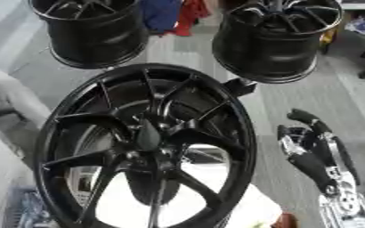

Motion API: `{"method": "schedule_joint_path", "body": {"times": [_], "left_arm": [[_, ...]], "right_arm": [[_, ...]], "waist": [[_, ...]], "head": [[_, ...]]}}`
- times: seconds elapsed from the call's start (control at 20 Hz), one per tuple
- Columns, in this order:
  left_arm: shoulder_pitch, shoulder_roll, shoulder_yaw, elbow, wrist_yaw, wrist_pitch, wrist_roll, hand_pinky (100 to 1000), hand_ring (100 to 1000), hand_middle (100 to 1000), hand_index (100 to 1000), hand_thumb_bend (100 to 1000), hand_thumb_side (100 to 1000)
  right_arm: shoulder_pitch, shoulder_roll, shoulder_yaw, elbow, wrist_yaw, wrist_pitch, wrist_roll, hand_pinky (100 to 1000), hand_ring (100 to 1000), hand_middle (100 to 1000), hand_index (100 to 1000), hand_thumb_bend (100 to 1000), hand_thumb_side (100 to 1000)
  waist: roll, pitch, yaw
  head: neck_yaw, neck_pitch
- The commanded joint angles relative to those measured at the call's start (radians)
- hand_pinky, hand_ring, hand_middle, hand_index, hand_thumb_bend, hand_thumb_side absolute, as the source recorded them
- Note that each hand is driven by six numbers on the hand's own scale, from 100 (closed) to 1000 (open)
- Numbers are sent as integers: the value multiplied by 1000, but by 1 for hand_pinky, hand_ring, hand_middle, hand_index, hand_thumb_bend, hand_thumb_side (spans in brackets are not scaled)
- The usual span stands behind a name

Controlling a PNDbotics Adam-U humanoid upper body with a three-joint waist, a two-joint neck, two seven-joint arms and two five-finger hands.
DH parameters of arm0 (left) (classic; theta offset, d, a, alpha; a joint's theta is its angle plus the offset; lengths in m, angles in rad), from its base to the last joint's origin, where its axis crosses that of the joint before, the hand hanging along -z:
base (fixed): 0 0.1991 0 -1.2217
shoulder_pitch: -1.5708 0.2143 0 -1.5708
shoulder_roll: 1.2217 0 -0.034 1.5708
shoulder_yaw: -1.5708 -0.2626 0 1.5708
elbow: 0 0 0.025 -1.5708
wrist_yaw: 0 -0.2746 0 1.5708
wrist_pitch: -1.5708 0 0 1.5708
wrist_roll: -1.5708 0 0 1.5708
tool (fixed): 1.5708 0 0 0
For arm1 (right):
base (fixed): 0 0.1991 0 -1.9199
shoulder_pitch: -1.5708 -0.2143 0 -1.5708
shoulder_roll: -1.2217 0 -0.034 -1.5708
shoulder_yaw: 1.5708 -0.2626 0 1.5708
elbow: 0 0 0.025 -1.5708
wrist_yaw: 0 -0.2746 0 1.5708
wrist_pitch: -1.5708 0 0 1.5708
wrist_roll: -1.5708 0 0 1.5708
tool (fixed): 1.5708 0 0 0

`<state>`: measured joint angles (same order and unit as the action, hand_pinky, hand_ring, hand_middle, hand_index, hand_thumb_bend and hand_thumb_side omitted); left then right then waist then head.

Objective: Pull the pin out of the wheel hub.

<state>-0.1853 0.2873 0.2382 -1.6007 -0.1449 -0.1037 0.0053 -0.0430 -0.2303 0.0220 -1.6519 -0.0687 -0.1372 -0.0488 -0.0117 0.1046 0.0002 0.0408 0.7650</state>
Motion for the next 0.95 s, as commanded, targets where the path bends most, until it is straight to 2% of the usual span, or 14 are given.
{"method": "schedule_joint_path", "body": {"times": [0.05, 0.25, 0.95], "left_arm": [[-20, -52, 16, -48, 22, 24, 35, 556, 571, 649, 779, 130, 532], [-13, -106, 14, -67, 19, 40, 46, 556, 570, 647, 779, 128, 537], [-4, -136, -25, -74, 16, 45, -13, 558, 571, 650, 781, 125, 549]], "right_arm": [[-4, -4, -2, -16, -4, -3, 3, 630, 651, 781, 834, 246, 236], [-3, -6, -1, -15, -3, -4, 5, 630, 651, 781, 834, 246, 236], [-8, -1, -2, -16, -5, -5, 3, 630, 653, 782, 833, 242, 238]], "waist": [[1, -12, 2], [4, -12, 4], [5, -14, 0]], "head": [[-5, 5], [-8, 5], [-31, 5]]}}
